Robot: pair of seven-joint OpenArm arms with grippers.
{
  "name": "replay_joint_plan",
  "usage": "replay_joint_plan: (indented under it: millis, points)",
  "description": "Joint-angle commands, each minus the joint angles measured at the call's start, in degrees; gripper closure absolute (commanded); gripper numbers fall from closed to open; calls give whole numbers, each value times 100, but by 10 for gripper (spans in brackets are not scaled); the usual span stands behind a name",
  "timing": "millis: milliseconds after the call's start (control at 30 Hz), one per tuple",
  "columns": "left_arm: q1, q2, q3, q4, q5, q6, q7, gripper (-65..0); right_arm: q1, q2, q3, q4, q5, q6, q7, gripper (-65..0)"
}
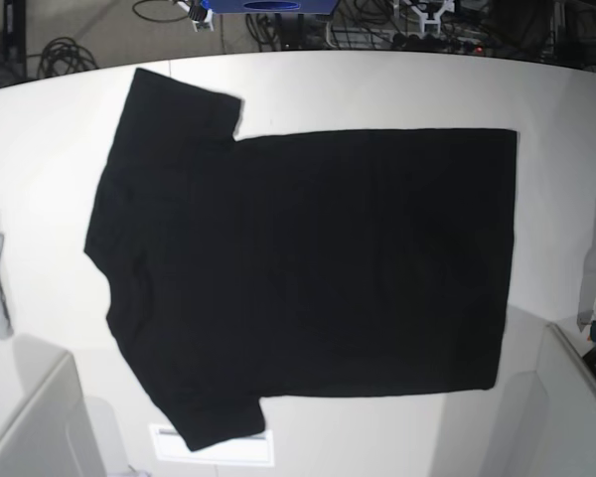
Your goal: Fold the T-shirt properly
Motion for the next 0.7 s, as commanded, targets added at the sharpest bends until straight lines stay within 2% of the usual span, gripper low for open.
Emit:
replay_joint_plan:
  millis: [0,100,533,667]
  points:
    - [65,42,17,8,-18,-53,0,0,-48,18,-21,10,-19,-73,-38,0]
    - [74,68,26,-1,-18,-53,-175,0,-101,18,-21,19,-19,-73,-12,0]
    - [188,50,-62,8,-62,-53,-175,0,-119,18,-21,19,-19,-73,-20,0]
    - [329,42,8,298,-53,-53,-167,0,-128,18,-21,19,-19,-73,-3,0]
